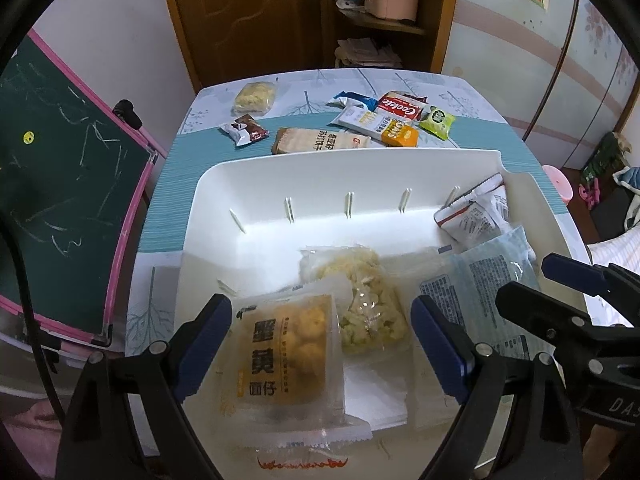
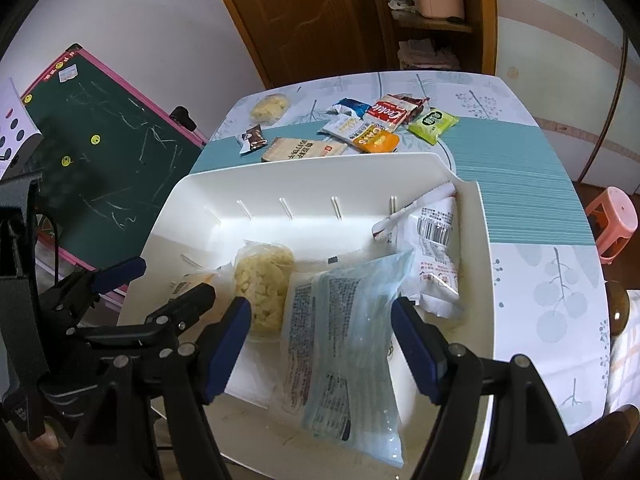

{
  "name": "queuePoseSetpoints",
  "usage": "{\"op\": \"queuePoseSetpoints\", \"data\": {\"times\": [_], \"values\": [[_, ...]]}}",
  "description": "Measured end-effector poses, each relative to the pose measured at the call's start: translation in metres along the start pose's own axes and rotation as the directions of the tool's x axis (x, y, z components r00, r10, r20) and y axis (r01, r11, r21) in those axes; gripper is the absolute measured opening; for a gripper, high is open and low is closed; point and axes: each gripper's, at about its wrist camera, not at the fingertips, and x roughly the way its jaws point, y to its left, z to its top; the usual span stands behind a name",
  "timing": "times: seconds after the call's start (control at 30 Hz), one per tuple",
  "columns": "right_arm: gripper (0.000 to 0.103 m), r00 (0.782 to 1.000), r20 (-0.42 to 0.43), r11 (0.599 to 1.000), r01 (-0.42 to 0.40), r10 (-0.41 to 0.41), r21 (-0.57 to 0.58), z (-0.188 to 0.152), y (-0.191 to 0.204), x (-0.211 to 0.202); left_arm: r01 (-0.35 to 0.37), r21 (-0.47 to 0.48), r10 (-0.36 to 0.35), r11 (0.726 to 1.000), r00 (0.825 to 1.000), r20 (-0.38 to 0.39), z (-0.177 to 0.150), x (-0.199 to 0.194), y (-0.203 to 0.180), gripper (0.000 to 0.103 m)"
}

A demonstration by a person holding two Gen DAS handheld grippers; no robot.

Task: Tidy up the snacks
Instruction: 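Move both grippers back over the snacks on the tablecloth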

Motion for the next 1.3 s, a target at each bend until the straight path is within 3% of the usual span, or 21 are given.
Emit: {"op": "queuePoseSetpoints", "data": {"times": [0.17,0.27,0.37,0.6,0.73,0.87,1.03,1.17,1.3], "values": [[0.073,0.999,0.037,1.000,0.021,-0.021,-0.008,0.008,-0.004,-0.006,-0.026,0.000,0.026,1.000,0.999,0.034,0.013,-0.005,0.006,0.090],[0.073,0.998,0.059,1.000,0.024,-0.024,-0.014,0.024,-0.007,-0.015,0.001,-0.019,-0.001,1.000,0.999,0.038,0.032,-0.011,0.016,0.090],[0.073,0.996,0.083,1.000,0.027,-0.026,-0.013,0.051,-0.013,-0.028,-0.023,-0.022,0.024,1.000,0.996,0.083,0.063,-0.025,0.026,0.090],[0.073,0.989,0.132,0.998,0.061,-0.064,0.024,0.148,-0.041,-0.059,-0.075,0.035,0.066,0.997,0.977,0.202,0.152,-0.062,0.044,0.091],[0.073,0.982,0.130,0.990,0.128,-0.135,0.065,0.199,-0.062,-0.054,-0.109,0.034,0.098,0.993,0.967,0.236,0.201,-0.057,0.055,0.099],[0.073,0.985,0.045,0.978,0.161,-0.169,0.135,0.247,-0.094,-0.020,-0.125,0.010,0.122,0.992,0.978,0.170,0.248,-0.020,0.069,0.099],[0.073,0.968,-0.046,0.953,0.250,-0.246,0.170,0.267,-0.121,0.034,-0.201,-0.006,0.200,0.980,0.975,0.096,0.285,0.050,0.089,0.099],[0.067,0.949,-0.158,0.938,0.299,-0.273,0.176,0.264,-0.136,0.092,-0.188,-0.081,0.183,0.979,0.981,-0.063,0.290,0.124,0.114,0.099],[0.054,0.932,-0.261,0.930,0.308,-0.252,0.200,0.254,-0.150,0.140,-0.165,-0.154,0.133,0.974,0.971,-0.199,0.275,0.185,0.128,0.099]]}}
